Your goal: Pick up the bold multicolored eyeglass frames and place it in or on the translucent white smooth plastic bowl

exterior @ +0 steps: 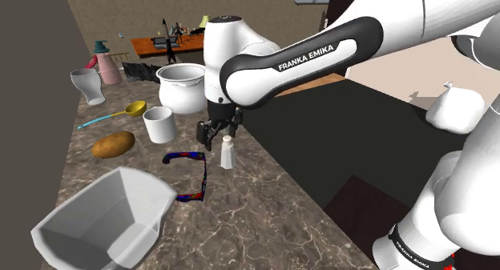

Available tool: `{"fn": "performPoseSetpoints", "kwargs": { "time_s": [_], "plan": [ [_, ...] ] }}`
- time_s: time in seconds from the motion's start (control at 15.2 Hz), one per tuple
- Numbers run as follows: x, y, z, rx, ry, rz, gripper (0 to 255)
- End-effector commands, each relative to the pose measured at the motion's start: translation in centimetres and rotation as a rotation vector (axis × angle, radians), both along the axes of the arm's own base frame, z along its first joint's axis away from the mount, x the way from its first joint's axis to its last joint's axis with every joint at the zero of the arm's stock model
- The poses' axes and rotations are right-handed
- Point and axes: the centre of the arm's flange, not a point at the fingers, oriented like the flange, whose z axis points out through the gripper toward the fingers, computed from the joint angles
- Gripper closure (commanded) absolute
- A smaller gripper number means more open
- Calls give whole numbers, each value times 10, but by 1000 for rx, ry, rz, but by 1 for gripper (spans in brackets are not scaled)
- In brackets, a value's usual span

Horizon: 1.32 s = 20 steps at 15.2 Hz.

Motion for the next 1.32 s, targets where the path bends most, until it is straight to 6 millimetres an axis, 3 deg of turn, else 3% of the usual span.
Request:
{"fn": "performPoseSetpoints", "kwargs": {
  "time_s": [0.0, 0.2, 0.73, 1.19, 1.25],
  "plan": [
    [15, 20, -13, 3, -4, 1, 0],
    [33, 44, -25, 5, -9, 4, 0],
    [38, 45, -65, 5, -9, 4, 0],
    [38, 45, -65, 5, -9, 4, 0],
    [38, 45, -65, 5, -9, 4, 255]
  ]
}}
